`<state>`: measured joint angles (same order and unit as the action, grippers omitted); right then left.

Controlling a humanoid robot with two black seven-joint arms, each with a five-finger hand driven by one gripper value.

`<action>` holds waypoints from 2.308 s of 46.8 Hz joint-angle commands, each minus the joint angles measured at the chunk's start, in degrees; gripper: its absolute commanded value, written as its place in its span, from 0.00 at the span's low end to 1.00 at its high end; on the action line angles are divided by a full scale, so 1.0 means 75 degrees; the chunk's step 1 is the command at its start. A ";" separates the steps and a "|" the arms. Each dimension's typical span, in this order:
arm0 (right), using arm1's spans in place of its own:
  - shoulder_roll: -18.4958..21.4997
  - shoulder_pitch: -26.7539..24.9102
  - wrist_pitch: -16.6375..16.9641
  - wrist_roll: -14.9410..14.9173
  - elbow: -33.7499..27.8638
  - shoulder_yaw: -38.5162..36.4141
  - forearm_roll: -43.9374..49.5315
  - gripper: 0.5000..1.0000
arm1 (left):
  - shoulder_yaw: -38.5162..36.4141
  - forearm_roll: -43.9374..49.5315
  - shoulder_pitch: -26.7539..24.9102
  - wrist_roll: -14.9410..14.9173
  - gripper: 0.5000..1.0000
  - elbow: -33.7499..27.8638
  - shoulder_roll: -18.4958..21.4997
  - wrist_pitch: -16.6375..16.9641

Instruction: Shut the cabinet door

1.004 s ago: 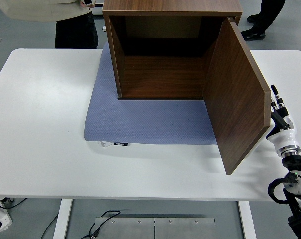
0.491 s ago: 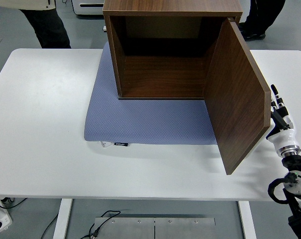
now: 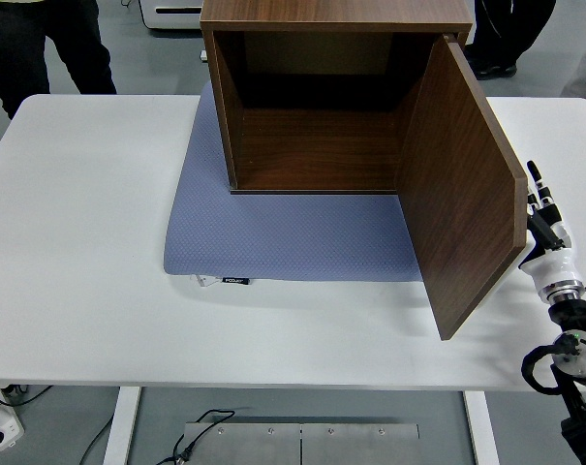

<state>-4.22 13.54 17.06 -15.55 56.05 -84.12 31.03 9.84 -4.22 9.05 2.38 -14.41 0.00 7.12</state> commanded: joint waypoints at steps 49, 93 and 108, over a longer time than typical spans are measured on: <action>-0.0222 0.0000 0.0035 0.0011 0.0073 0.0001 0.0000 1.00 | 0.0000 0.0000 0.0000 -0.0001 1.00 0.0000 0.0000 0.0000; -0.1675 -0.1441 0.0163 0.0011 0.2358 -0.0105 -0.0035 1.00 | 0.0000 0.0000 0.0000 -0.0001 1.00 0.0000 0.0000 0.0000; -0.1875 -0.2168 0.0398 -0.0001 0.2908 -0.0117 -0.0024 1.00 | 0.0000 0.0000 0.0000 -0.0001 1.00 0.0000 0.0000 0.0000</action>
<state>-18.02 -1.87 19.98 -15.56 76.74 -85.01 30.78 9.85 -4.22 9.05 2.38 -14.41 0.00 7.12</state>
